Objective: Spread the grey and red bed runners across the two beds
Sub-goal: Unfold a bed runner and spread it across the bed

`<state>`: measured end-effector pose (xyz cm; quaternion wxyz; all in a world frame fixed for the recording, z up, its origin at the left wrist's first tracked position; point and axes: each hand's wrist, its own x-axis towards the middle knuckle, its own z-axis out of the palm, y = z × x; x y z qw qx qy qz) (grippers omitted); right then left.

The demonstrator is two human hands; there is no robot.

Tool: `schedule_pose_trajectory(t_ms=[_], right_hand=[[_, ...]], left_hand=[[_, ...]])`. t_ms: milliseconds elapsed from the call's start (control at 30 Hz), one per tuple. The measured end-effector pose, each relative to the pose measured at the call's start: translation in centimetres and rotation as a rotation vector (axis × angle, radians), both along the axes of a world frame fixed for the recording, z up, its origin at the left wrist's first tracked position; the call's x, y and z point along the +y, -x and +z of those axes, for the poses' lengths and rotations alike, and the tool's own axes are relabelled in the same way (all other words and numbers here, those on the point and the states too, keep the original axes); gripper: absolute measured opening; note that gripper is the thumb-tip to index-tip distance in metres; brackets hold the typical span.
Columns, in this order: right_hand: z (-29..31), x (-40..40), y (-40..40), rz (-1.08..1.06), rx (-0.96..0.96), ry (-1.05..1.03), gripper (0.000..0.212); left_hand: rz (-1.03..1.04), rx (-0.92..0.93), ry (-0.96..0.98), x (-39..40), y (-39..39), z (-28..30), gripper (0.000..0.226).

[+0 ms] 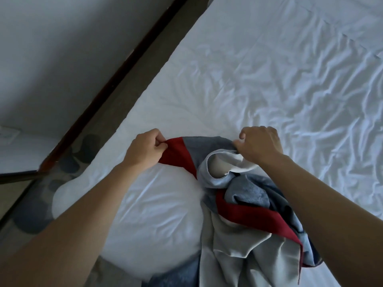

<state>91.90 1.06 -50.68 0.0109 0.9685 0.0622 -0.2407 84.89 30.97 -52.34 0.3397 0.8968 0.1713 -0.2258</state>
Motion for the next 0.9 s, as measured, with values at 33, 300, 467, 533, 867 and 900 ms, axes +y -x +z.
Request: schedule_pose_trajectory(t_ms=[33,300,467,533,867,900], right_hand=[[0.0,0.8,0.0,-0.002,0.026,-0.022,0.033],[0.0,8.5,0.7,0.008,0.069,0.058,0.056],[0.5,10.7,1.2,-0.017,0.193,0.022,0.02],[0.5,11.0,1.5,-0.006,0.171,-0.019,0.012],[0.8,13.3,0.4,0.018,-0.085,-0.558,0.026],[1.0,13.8,0.1,-0.001,-0.087,-0.601,0.028]], left_hand=[[0.025,0.005,-0.016,1.1,0.5,0.1,0.009],[0.178,0.016,-0.153,8.4,5.9,0.6,0.008],[0.035,0.012,-0.21,7.3,6.6,0.2,0.02],[-0.028,-0.063,-0.24,6.2,5.1,0.0,0.034],[-0.33,0.065,-0.213,-0.5,-3.5,-1.6,0.032],[-0.329,0.053,-0.211,-0.4,-3.6,-1.7,0.028]])
